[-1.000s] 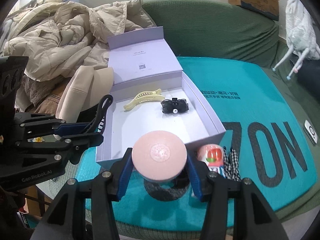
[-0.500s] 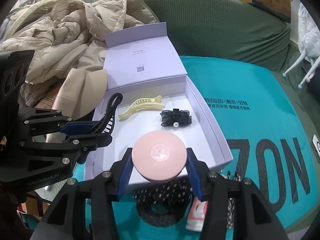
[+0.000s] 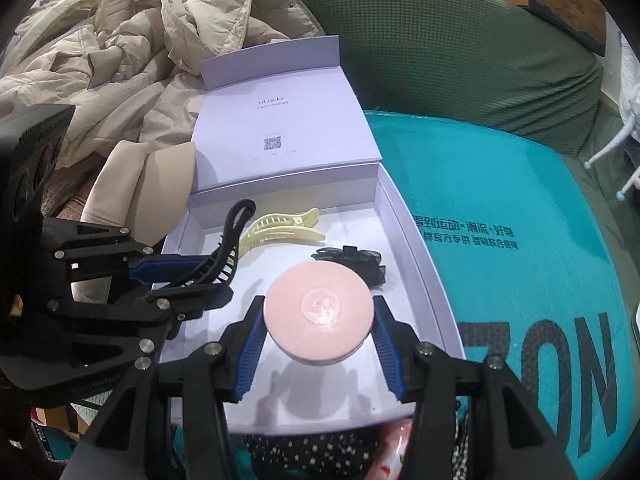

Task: Organize objects
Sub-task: 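Lift the black claw clip and pink compact and carry both over the lavender box, then lower the claw clip and compact into the box and open both tools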

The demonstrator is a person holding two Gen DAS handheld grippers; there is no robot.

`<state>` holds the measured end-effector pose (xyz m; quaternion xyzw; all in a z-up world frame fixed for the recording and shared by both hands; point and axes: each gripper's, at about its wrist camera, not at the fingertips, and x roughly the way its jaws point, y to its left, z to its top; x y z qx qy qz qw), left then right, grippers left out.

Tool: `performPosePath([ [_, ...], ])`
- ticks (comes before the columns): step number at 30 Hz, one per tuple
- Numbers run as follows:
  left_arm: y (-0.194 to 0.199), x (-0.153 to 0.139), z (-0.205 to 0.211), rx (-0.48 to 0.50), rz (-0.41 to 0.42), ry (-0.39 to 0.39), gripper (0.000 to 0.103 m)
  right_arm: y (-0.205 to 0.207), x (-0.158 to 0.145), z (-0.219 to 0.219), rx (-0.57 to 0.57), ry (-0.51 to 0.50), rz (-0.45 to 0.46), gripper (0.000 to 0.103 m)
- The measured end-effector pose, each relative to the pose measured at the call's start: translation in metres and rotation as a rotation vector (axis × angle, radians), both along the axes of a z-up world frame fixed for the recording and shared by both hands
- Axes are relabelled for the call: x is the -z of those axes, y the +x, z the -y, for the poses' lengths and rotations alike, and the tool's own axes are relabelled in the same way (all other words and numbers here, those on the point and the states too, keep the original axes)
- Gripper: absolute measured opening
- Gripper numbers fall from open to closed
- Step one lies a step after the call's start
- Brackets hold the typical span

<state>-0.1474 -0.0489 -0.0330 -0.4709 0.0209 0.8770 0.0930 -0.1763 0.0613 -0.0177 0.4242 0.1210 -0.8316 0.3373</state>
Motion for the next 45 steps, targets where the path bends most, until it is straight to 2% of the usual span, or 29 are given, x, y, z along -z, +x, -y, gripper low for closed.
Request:
performPosePath([
  [22, -0.035, 0.038, 0.001, 0.017, 0.075, -0.044, 0.019, -0.037, 0.040, 0.020, -0.043, 0.072, 0.086, 0.052],
  [32, -0.049, 0.046, 0.004, 0.014, 0.087, -0.078, 0.019, -0.055, 0.054, 0.019, -0.044, 0.037, 0.148, 0.052],
  [45, -0.058, 0.053, 0.010, -0.013, 0.097, -0.106, 0.019, -0.065, 0.053, 0.038, -0.063, 0.033, 0.148, 0.052],
])
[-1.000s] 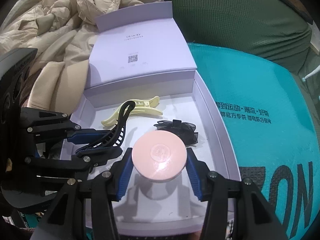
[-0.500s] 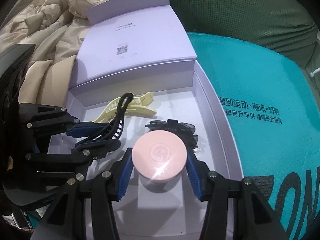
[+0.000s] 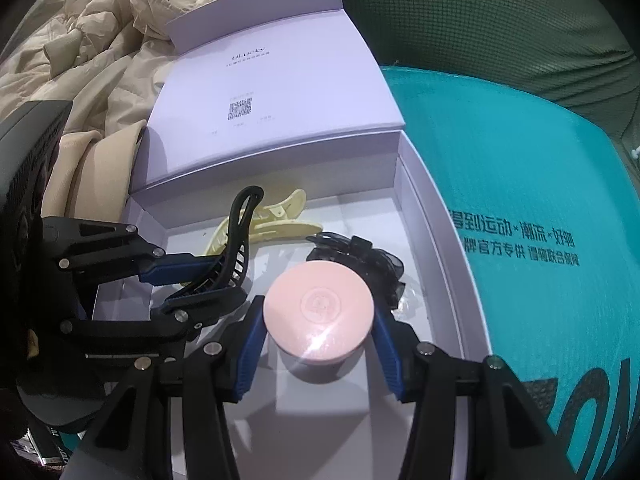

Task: Organize objects
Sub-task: 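Lower the claw clip and compact into the box and open both tools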

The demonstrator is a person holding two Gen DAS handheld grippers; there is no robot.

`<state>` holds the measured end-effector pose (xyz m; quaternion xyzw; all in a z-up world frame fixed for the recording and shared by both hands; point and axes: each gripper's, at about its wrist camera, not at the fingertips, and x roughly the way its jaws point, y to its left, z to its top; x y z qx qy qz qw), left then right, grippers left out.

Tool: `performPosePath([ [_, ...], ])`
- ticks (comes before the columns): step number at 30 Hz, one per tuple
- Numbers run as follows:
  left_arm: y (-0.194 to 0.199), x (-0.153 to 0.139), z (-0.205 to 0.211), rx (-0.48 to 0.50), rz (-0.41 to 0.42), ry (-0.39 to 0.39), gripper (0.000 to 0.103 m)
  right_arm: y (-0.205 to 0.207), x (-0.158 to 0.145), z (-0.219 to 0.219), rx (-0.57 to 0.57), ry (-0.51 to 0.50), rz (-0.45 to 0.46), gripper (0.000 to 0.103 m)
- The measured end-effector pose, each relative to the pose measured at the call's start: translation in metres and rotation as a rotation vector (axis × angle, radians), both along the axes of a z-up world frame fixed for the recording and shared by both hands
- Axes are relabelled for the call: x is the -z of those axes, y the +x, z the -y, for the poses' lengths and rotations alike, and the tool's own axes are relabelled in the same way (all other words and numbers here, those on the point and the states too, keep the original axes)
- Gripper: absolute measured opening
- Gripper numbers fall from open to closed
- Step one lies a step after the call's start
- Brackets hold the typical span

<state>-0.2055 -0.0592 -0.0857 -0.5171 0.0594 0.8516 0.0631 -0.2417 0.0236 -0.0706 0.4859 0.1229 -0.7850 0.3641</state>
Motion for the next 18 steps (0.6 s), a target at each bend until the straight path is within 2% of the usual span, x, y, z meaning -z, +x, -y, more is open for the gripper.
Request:
performPosePath([
  [11, -0.0055, 0.0025, 0.0000, -0.024, 0.015, 0.014, 0.020, -0.0065, 0.0002, -0.0008, -0.020, -0.008, 0.020, 0.052],
  [18, -0.0016, 0.0042, -0.0065, -0.033, 0.028, 0.015, 0.021, -0.0017, -0.0026, -0.0027, -0.028, 0.030, 0.004, 0.053],
])
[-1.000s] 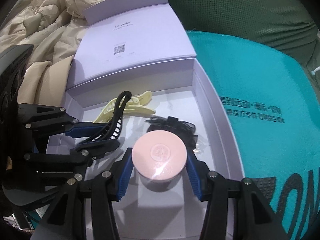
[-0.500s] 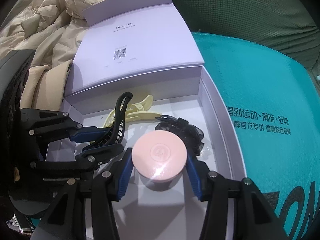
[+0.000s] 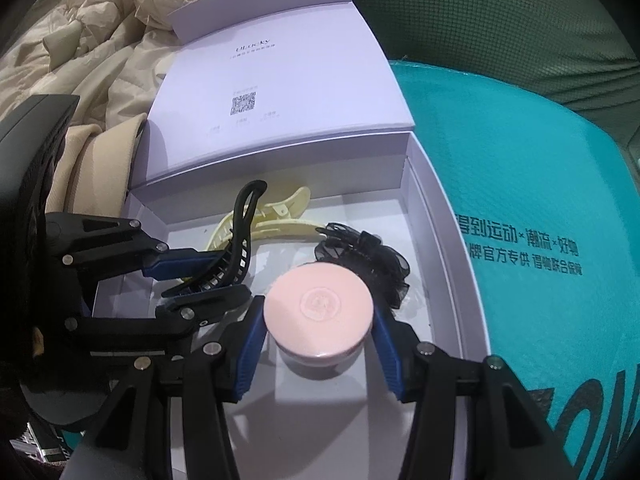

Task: Organize objects
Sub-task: 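Lower the claw clip and compact into the box and open both tools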

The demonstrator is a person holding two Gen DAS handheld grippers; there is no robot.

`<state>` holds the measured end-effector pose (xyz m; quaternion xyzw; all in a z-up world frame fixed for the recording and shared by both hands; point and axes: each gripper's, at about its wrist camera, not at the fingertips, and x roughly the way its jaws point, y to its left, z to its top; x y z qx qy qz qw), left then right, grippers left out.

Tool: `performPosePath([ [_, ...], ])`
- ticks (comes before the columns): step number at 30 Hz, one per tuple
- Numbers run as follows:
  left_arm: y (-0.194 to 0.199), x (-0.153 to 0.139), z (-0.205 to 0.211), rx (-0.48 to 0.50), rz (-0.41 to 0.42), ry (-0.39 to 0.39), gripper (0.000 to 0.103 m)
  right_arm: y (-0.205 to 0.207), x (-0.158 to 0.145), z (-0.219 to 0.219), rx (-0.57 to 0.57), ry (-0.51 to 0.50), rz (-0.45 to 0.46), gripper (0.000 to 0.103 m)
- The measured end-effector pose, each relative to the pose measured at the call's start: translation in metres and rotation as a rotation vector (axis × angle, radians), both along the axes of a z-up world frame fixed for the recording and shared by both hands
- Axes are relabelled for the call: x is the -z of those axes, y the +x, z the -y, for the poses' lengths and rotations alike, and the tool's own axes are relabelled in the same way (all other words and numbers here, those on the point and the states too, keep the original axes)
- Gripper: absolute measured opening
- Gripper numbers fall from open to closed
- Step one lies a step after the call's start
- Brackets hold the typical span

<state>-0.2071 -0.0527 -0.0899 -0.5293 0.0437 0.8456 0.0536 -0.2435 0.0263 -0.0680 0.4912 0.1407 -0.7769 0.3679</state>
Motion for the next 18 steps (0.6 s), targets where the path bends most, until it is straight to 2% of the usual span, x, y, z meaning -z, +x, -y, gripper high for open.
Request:
performPosePath([
  [3, 0.003, -0.002, -0.002, -0.009, 0.000, 0.007, 0.021, 0.002, -0.008, -0.004, 0.007, 0.009, -0.038, 0.055],
  [7, 0.011, -0.007, -0.006, -0.015, -0.010, -0.003, 0.022, 0.001, -0.017, -0.011, 0.023, -0.001, -0.046, 0.057],
  [12, 0.016, -0.018, -0.013, -0.026, -0.032, -0.002, 0.034, 0.004, -0.029, -0.018, 0.043, -0.003, -0.062, 0.057],
  [18, 0.029, -0.032, -0.011, -0.036, -0.056, 0.004, 0.039, 0.013, -0.045, -0.020, 0.050, -0.008, -0.094, 0.057],
])
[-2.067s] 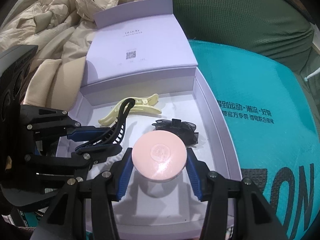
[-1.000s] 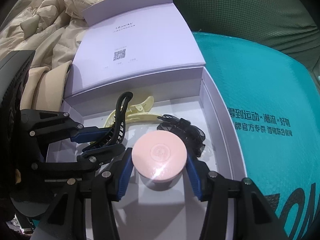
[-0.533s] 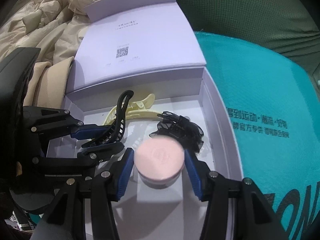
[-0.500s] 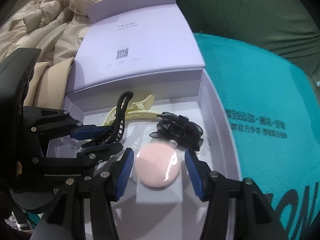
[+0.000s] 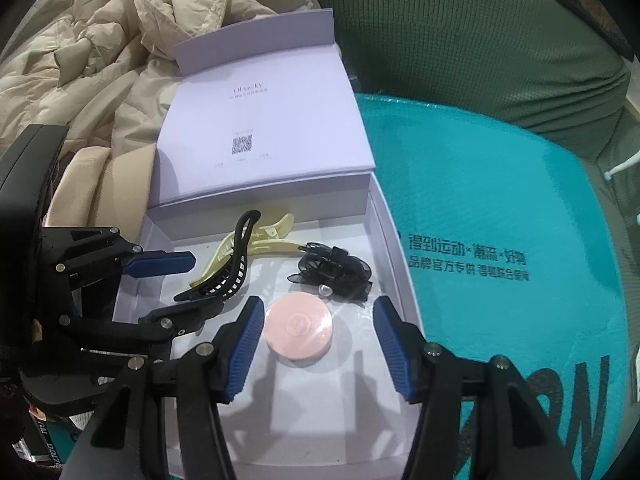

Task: Organize objects
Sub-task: 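Lower the claw clip and compact into the box and open both tools, then withdraw both tools from the box toward the scrunchies on the mat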

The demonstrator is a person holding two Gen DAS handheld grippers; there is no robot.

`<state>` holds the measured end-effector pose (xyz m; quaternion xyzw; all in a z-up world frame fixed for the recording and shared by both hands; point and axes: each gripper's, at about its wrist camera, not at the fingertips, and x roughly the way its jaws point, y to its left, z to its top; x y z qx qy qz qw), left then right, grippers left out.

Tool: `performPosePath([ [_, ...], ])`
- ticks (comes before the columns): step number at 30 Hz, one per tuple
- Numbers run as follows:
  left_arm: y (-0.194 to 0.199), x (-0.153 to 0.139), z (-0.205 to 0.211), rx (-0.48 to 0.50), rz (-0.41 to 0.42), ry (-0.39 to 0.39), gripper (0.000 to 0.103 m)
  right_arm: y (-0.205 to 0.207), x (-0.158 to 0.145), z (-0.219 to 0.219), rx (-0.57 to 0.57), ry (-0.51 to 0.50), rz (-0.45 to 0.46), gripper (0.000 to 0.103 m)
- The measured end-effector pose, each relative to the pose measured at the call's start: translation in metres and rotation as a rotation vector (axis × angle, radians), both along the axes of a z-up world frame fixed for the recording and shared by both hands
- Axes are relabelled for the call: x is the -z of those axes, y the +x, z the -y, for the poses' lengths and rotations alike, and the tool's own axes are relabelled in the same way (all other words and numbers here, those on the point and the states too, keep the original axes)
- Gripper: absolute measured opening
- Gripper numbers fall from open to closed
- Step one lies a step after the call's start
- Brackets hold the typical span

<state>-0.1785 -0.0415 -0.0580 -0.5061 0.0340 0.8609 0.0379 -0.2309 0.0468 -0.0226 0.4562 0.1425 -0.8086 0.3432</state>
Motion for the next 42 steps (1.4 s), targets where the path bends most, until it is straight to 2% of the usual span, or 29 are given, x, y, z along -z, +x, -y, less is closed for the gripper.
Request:
performPosePath([
  [2, 0.010, -0.008, 0.005, 0.003, -0.013, 0.006, 0.040, 0.002, -0.007, -0.002, 0.008, -0.010, -0.009, 0.058],
  [6, 0.027, -0.023, 0.017, -0.003, -0.046, 0.015, 0.052, 0.007, -0.020, -0.010, 0.037, -0.016, -0.028, 0.060],
  [9, 0.027, -0.034, 0.026, -0.007, -0.058, 0.021, 0.056, 0.014, -0.030, -0.019, 0.057, -0.026, -0.045, 0.062],
  [17, 0.027, -0.062, 0.023, -0.034, -0.099, 0.029, 0.058, 0.029, -0.061, -0.037, 0.091, -0.053, -0.098, 0.066],
  [36, 0.080, -0.133, 0.009, -0.075, -0.199, 0.077, 0.083, 0.078, -0.125, -0.074, 0.109, -0.112, -0.207, 0.079],
  [42, 0.097, -0.149, -0.006, -0.073, -0.237, 0.035, 0.085, 0.092, -0.138, -0.088, 0.126, -0.109, -0.214, 0.079],
])
